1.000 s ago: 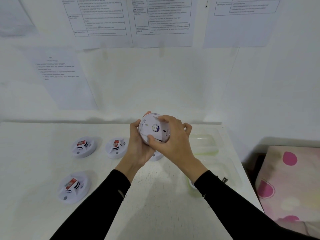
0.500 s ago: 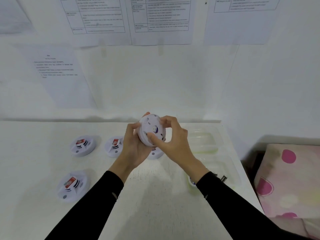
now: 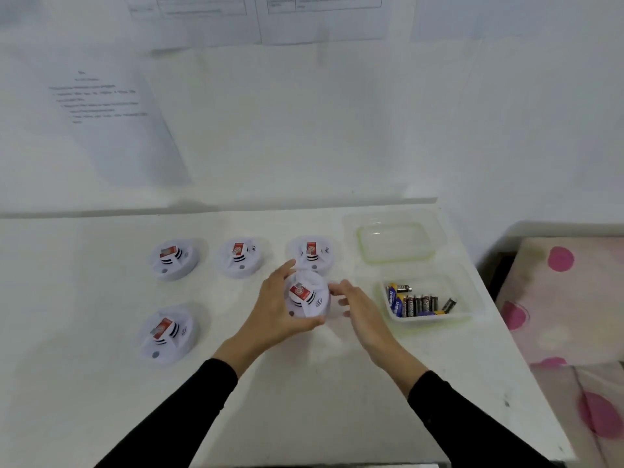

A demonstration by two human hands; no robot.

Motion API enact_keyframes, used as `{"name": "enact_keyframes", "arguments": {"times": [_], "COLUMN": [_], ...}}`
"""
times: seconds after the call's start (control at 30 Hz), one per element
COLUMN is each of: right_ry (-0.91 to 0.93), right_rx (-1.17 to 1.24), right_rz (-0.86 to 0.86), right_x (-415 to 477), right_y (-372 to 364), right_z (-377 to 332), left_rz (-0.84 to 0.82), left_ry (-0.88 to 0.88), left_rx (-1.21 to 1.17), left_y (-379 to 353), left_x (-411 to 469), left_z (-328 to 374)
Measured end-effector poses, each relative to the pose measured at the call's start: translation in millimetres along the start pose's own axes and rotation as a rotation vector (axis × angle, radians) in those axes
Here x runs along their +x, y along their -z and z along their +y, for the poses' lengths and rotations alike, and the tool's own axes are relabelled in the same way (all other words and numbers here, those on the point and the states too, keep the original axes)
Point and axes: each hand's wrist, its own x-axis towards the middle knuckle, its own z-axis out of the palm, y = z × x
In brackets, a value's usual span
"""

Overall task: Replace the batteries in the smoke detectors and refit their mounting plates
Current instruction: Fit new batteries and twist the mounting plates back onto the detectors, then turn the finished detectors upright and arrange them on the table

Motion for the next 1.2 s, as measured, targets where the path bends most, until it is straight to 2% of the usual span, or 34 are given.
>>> {"name": "enact_keyframes", "arguments": {"times": [0.1,0.27,0.4,0.47,0.53,0.7,0.83,0.9,0.97,1.2], "right_ry": [-0.010,-0.008,0.002,0.039,0.087,0.059,0.106,0.117,0.139,0.171], "right_rx": [-0.010,0.032,0.068,0.041,-0.042,-0.266,-0.465,-0.544,-0.557,-0.488], "right_rz": [0.034,0.075,0.152,0.195,0.216,0.166,0.164,0.127,0.096,0.075], "right_x": [-10,-13,-7,-7,-7,-6,-6,-7,-10,-8], "right_y": [-7,-17,-22,-22,-22,-26,-31,-35,-43,-73], "right_z": [15,14,26,33,41,42,40,37,34,38], "left_rz": [0.070,0.140,0.080,0.080,0.159,0.099,0.112,0.186,0.238,0.387], "left_ry": [-0.045,0.000,0.040,0.045,0.105,0.167,0.100,0.160,0.209,0.218], "left_rx": [0.031,0.003,-0.027,-0.090,-0.061,0.085,0.046,-0.036,-0.086,-0.182], "left_y": [-16,-35,-31,-24,-13,-7,-11,-10,-9,1], "left_x": [-6,-10,-10,-12,-18,-17,-28,-31,-36,-52], "left_z": [-11,-20,-19,-25,-27,-47,-40,-42,-44,-50]}}
